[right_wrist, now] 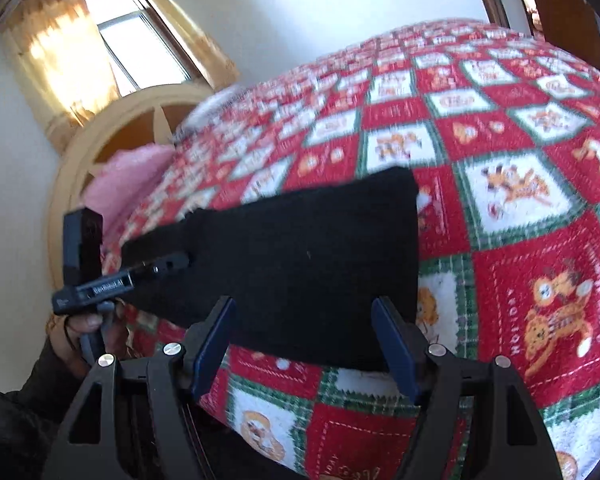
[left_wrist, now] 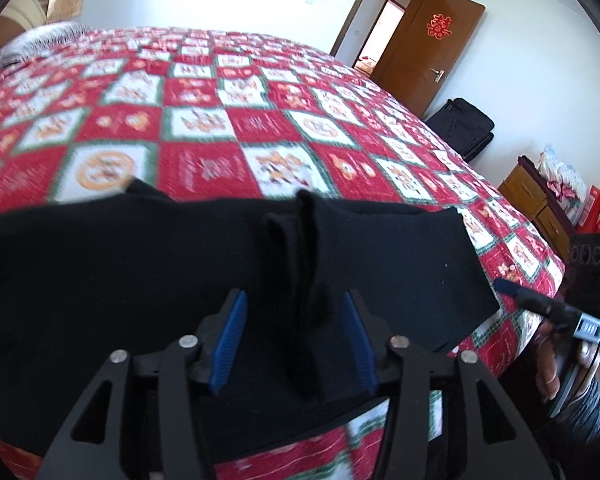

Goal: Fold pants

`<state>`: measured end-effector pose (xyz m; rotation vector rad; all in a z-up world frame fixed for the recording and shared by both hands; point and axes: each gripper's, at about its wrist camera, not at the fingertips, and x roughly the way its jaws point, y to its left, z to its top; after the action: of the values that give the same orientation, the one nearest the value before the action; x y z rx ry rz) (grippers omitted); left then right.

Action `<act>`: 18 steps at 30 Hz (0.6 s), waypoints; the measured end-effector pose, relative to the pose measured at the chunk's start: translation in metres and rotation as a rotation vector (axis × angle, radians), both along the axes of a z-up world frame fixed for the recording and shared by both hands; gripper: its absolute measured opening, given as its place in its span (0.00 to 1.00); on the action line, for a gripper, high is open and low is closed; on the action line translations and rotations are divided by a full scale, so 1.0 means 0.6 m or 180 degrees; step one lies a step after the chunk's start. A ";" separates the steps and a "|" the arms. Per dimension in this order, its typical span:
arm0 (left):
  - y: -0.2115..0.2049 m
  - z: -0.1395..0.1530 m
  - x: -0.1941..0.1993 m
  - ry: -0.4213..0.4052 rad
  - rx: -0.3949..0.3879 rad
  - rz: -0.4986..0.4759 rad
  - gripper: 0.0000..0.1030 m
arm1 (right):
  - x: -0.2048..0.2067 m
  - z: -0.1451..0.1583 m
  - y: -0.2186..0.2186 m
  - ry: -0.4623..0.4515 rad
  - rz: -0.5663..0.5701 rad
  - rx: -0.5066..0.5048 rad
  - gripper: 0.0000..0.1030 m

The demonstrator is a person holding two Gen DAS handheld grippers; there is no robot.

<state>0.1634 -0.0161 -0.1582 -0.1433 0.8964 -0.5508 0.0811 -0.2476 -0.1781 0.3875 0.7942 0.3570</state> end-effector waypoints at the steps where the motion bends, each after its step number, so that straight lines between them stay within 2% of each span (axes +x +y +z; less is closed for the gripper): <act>1: 0.013 0.006 -0.002 -0.0052 0.0037 0.0024 0.52 | -0.003 0.005 0.002 -0.0035 -0.0002 -0.0006 0.69; 4: 0.080 0.022 -0.006 -0.0185 0.0258 0.0213 0.58 | -0.001 0.020 0.022 -0.0068 0.0075 -0.0079 0.69; 7: 0.159 0.027 -0.009 -0.0274 0.0541 0.0472 0.58 | 0.007 0.028 0.056 -0.0043 0.0196 -0.0259 0.69; 10: 0.241 0.024 -0.012 -0.0262 0.0732 0.0760 0.58 | 0.015 0.028 0.088 -0.0049 0.0353 -0.0279 0.69; 14: 0.341 0.014 -0.016 -0.0186 0.0763 0.1177 0.58 | 0.023 0.016 0.120 -0.0107 0.0506 -0.0255 0.69; 18: 0.396 -0.001 -0.015 -0.0132 0.0705 0.1450 0.58 | 0.020 -0.002 0.139 -0.0154 0.0641 -0.0212 0.69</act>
<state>0.1543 0.2212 -0.1586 -0.1291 0.8442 -0.0298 0.0932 -0.1643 -0.1791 0.2358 0.7977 0.5247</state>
